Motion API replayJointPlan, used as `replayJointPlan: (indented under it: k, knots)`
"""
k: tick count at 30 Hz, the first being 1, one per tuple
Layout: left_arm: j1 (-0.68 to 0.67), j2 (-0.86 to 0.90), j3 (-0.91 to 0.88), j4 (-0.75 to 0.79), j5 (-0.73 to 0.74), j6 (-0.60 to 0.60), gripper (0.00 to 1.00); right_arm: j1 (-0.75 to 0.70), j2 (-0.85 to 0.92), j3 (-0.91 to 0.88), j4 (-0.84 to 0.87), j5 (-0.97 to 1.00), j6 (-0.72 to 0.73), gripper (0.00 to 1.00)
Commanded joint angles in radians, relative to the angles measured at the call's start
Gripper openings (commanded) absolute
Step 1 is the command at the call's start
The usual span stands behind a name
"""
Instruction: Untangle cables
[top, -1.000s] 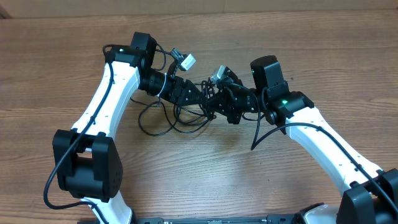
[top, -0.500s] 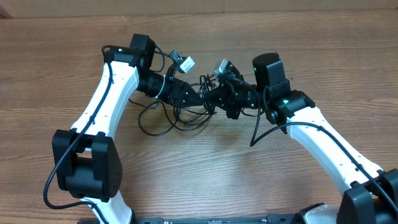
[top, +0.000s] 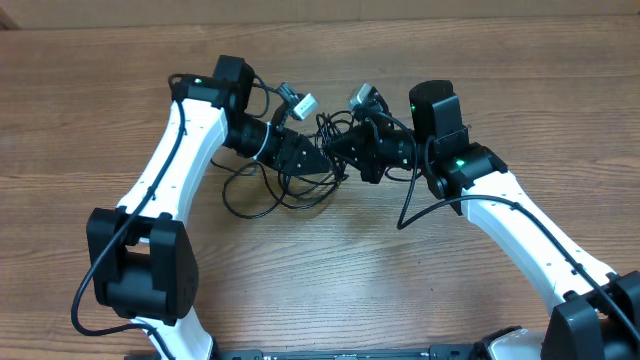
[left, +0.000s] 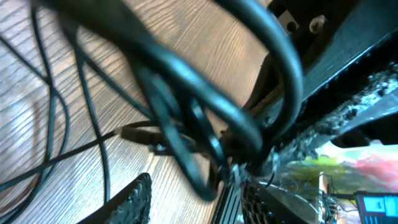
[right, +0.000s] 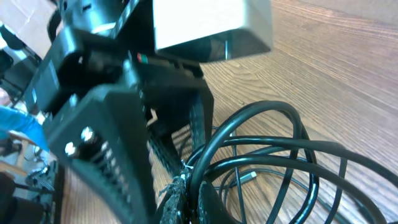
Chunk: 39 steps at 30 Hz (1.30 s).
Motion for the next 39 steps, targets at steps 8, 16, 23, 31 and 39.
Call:
replayJointPlan:
  k: [8,16,23,31,39]
  knots:
    - [-0.07,0.007,0.006,0.08,0.006,-0.061,0.3,-0.004,-0.02,0.01,0.013,-0.019,0.063,0.04]
    - [-0.07,0.007,0.006,0.093,-0.012,-0.061,0.04,-0.004,-0.02,0.01,0.013,-0.019,0.062,0.04]
    - [-0.067,0.007,0.006,0.108,-0.24,-0.189,0.04,-0.006,-0.02,0.01,0.012,-0.019,0.062,0.04]
    - [-0.067,0.007,0.006,0.111,-0.316,-0.233,0.04,-0.008,-0.02,0.01,0.008,-0.015,0.062,0.04]
    - [-0.067,0.007,0.006,0.111,-0.311,-0.233,0.04,-0.03,-0.02,0.01,-0.067,0.078,0.062,0.04]
